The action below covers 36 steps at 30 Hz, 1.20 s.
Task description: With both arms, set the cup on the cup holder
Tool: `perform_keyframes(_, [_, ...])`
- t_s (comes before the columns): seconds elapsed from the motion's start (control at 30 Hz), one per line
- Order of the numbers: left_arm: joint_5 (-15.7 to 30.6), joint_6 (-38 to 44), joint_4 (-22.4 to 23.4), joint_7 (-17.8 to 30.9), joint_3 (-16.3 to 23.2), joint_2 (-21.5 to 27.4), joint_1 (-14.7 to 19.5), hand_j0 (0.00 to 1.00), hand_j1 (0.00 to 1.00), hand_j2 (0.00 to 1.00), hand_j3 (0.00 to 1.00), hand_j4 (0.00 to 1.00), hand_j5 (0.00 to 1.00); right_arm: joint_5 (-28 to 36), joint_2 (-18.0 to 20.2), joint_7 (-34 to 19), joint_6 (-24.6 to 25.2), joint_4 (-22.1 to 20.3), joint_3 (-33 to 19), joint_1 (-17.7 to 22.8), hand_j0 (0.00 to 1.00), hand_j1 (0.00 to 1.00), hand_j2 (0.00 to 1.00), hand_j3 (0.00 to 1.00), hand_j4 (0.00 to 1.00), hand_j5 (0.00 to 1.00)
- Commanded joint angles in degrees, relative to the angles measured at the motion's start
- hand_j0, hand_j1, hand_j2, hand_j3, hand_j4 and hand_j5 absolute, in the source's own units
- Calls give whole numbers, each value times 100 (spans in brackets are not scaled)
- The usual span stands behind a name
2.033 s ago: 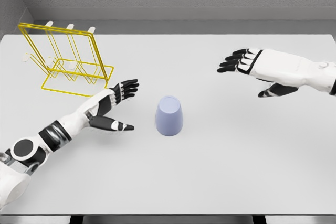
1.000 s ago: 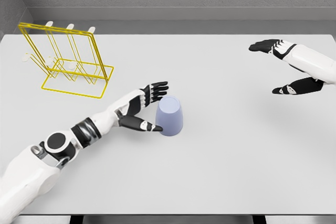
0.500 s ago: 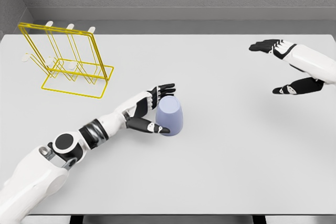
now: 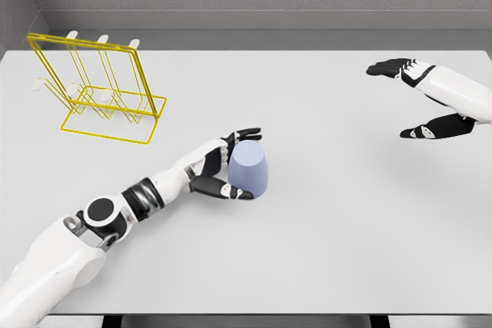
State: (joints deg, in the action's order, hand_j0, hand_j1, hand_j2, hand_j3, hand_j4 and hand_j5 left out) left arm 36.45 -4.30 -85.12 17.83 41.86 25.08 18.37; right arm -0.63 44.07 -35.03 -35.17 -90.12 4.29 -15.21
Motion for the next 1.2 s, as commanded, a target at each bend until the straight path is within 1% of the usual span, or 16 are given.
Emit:
perform_keyframes(0.0, [-6, 0, 31, 1, 41, -11, 0, 100, 100, 100, 100, 100, 100, 45, 6, 3, 17, -5, 2, 0, 100, 100, 100, 100, 100, 100])
perform_keyframes(0.2, [3, -9, 31, 1, 41, -47, 0, 100, 100, 100, 100, 100, 100, 45, 6, 3, 17, -5, -7, 0, 100, 100, 100, 100, 100, 100])
perform_keyframes(0.23, [12, -9, 31, 1, 41, -47, 0, 94, 94, 94, 94, 94, 94, 45, 6, 3, 17, -5, -7, 0, 100, 100, 100, 100, 100, 100])
perform_keyframes(0.3, [38, -44, 39, 1, 24, -73, -9, 75, 75, 75, 75, 75, 75, 45, 6, 3, 17, -5, 2, 0, 100, 100, 100, 100, 100, 100])
perform_keyframes(0.33, [47, -53, 57, 1, 24, -82, -9, 69, 69, 69, 69, 69, 69, 45, 6, 3, 17, -14, -7, 0, 100, 100, 100, 100, 100, 100])
perform_keyframes(0.43, [56, -62, 57, 1, 6, -82, -9, 61, 61, 61, 61, 61, 61, 45, 6, 3, 17, -14, -7, 0, 100, 100, 100, 100, 100, 100])
perform_keyframes(0.53, [56, -62, 66, 1, -12, -82, -9, 59, 59, 59, 59, 59, 59, 45, 6, 3, 17, -5, 2, 0, 100, 100, 100, 100, 100, 100])
perform_keyframes(0.73, [73, -62, 13, 1, -108, -82, 9, 59, 59, 59, 59, 59, 59, 45, 6, 3, 17, -5, -7, 0, 100, 100, 100, 100, 100, 100])
perform_keyframes(0.83, [73, -62, -40, 1, -170, -82, -35, 59, 59, 59, 59, 59, 59, 45, 6, 3, 17, -5, 2, 0, 100, 100, 100, 100, 100, 100])
perform_keyframes(1.0, [73, -62, -303, 1, -196, -73, -18, 60, 60, 60, 60, 60, 60, 54, 6, 3, 17, -14, 2, 0, 100, 100, 100, 100, 100, 100])
perform_keyframes(1.13, [73, -62, -479, -8, -354, -47, -18, 60, 60, 60, 60, 60, 60, 45, 6, 3, 17, -14, 2, 0, 100, 100, 100, 100, 100, 100])
perform_keyframes(1.17, [73, -62, -567, 1, -451, -29, -26, 60, 60, 60, 60, 60, 60, 45, 6, 3, 17, -14, -7, 0, 100, 100, 100, 100, 100, 100])
